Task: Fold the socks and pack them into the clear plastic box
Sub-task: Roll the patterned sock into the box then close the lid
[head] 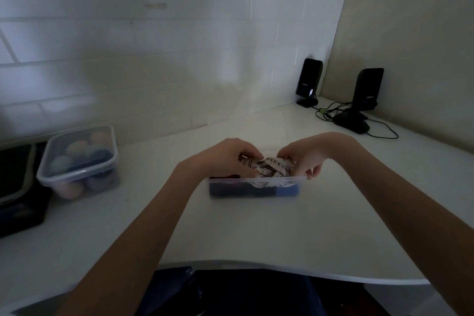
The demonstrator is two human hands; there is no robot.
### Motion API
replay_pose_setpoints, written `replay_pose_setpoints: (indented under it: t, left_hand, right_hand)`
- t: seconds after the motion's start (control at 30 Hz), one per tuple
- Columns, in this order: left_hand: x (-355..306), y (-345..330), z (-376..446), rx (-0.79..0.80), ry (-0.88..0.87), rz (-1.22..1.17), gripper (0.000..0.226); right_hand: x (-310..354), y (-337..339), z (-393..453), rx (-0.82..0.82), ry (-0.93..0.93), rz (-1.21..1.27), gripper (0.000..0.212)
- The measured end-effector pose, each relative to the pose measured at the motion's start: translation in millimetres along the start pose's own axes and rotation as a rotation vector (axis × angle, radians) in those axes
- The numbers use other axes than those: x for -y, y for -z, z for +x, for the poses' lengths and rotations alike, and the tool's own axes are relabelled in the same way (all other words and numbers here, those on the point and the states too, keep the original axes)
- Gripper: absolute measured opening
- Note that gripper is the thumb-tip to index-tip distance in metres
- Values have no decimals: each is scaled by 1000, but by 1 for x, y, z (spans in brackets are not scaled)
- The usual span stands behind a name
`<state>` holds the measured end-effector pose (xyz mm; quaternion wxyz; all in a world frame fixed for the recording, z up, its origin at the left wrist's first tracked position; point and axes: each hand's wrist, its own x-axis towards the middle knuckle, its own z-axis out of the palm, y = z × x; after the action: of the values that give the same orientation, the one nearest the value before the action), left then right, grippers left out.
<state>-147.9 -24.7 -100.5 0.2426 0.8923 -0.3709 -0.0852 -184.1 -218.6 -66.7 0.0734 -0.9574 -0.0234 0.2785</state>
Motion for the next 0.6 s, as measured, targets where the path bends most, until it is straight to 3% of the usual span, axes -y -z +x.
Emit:
replay_pose_setpoints:
  t: [0.2,0.33,0.4,0.53,0.6]
  left_hand:
    - [-2,15,-12,-127,88,-12,38]
    - [-4,14,-15,-169,141,37,35]
    - [-6,10,-15,-168,161,168,37]
    - [-9,-3,-9,-181,183,601,36]
    - [-10,-9,-8,-180,269,625,35]
  right_hand:
    - [-1,13,-14,-28,49,45,58]
    - [9,17,-13,-264,157,70,45]
    - [18,13,-8,-352,241,61,36]
    - [33,-5,11,-320,263,-9,39]
    - [36,-13,20,-297,219,-68,42]
